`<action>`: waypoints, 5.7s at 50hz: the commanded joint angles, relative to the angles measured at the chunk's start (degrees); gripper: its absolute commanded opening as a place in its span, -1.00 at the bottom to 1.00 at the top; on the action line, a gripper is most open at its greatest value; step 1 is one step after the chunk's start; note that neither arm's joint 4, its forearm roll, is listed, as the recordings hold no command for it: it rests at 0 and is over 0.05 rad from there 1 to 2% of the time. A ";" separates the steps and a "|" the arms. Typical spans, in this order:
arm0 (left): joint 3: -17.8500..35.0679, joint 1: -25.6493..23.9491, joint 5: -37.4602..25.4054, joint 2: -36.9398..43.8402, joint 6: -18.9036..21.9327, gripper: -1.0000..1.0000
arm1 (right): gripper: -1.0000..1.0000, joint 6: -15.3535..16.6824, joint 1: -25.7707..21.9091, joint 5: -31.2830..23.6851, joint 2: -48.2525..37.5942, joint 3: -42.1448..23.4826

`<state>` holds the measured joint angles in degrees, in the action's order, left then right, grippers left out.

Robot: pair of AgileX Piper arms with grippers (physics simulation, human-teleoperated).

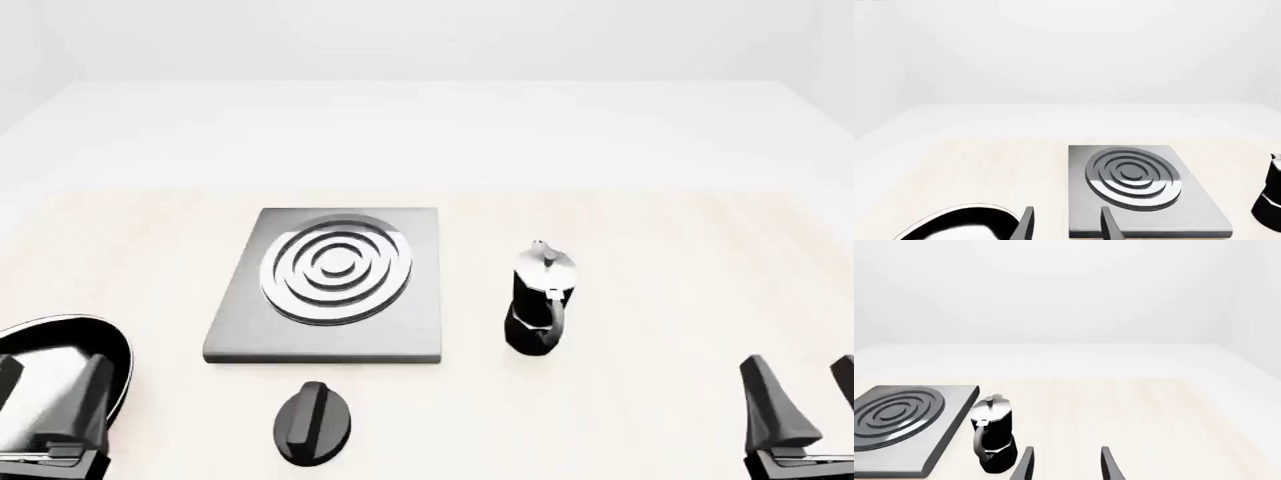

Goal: Turn on the stove and put the moka pot on it.

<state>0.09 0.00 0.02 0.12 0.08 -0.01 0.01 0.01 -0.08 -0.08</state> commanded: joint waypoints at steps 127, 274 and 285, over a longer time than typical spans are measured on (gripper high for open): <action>26.65 -31.58 0.92 82.89 -17.71 1.00 | 1.00 -2.95 0.82 0.24 -0.09 0.04; 0.31 11.79 4.25 3.11 -2.14 1.00 | 1.00 -19.35 -25.05 23.60 -71.05 -18.79; 0.15 11.93 4.73 3.49 -2.33 1.00 | 1.00 -20.92 -25.34 29.69 -77.75 -18.13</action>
<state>0.41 11.82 4.36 3.42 -2.18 -19.59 -24.71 24.38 -71.99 -18.78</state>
